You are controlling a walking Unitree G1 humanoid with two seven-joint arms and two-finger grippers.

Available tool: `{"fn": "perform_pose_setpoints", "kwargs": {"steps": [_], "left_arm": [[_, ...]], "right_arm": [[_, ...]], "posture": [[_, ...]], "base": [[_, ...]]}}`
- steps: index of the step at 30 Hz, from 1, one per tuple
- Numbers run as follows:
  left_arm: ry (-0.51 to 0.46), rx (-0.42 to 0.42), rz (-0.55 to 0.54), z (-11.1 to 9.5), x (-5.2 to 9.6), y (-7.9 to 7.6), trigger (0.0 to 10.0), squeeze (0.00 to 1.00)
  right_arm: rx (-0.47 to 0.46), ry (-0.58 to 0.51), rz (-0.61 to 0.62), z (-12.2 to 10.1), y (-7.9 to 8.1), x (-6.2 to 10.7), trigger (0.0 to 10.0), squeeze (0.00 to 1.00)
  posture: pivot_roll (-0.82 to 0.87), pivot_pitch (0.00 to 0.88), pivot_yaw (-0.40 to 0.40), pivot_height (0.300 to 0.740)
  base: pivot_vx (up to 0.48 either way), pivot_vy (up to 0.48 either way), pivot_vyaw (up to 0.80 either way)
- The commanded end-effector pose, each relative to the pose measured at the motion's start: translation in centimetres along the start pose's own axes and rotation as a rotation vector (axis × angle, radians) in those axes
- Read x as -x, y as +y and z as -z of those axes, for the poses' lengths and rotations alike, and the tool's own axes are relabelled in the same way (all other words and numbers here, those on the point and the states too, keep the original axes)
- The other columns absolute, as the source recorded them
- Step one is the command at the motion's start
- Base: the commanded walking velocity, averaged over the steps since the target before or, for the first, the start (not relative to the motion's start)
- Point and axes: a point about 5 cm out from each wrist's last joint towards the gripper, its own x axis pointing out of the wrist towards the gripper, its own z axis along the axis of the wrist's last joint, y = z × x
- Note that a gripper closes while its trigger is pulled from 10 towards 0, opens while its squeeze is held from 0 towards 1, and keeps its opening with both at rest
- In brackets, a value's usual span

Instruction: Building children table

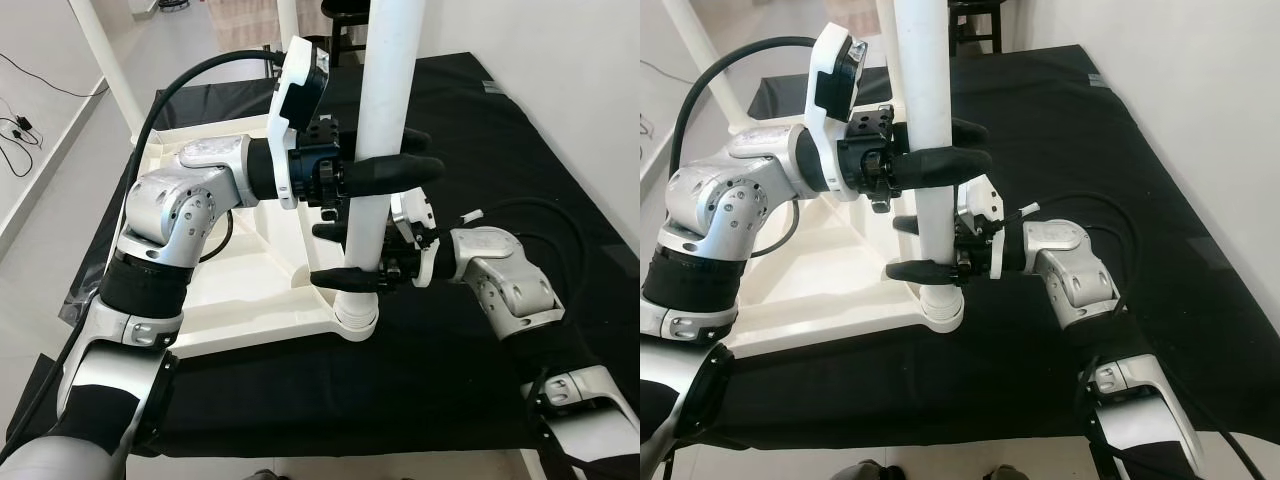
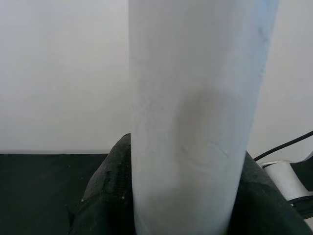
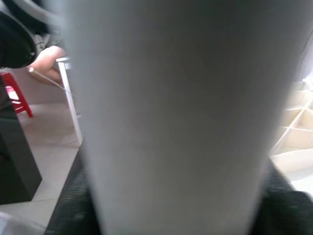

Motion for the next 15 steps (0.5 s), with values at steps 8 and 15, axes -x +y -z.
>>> {"fn": "perform_pose_setpoints", "kwargs": {"steps": [8,15], "left_arm": [[0.046,0.069,0.077,2.17,-1.44,-0.93,0.0,0.0],[0.042,0.063,0.077,2.13,-1.49,-0.88,0.0,0.7]], "right_arm": [[0.002,0.052,-0.011,0.55,-0.27,-0.95,0.0,0.0],[0.002,0.053,-0.011,0.81,-0.31,-1.04,0.0,0.0]], "posture": [[-0.02,0.118,0.056,0.74],[-0.01,0.117,0.057,0.74]], "base": [[0.0,0.0,0.0],[0.0,0.0,0.0]]}}
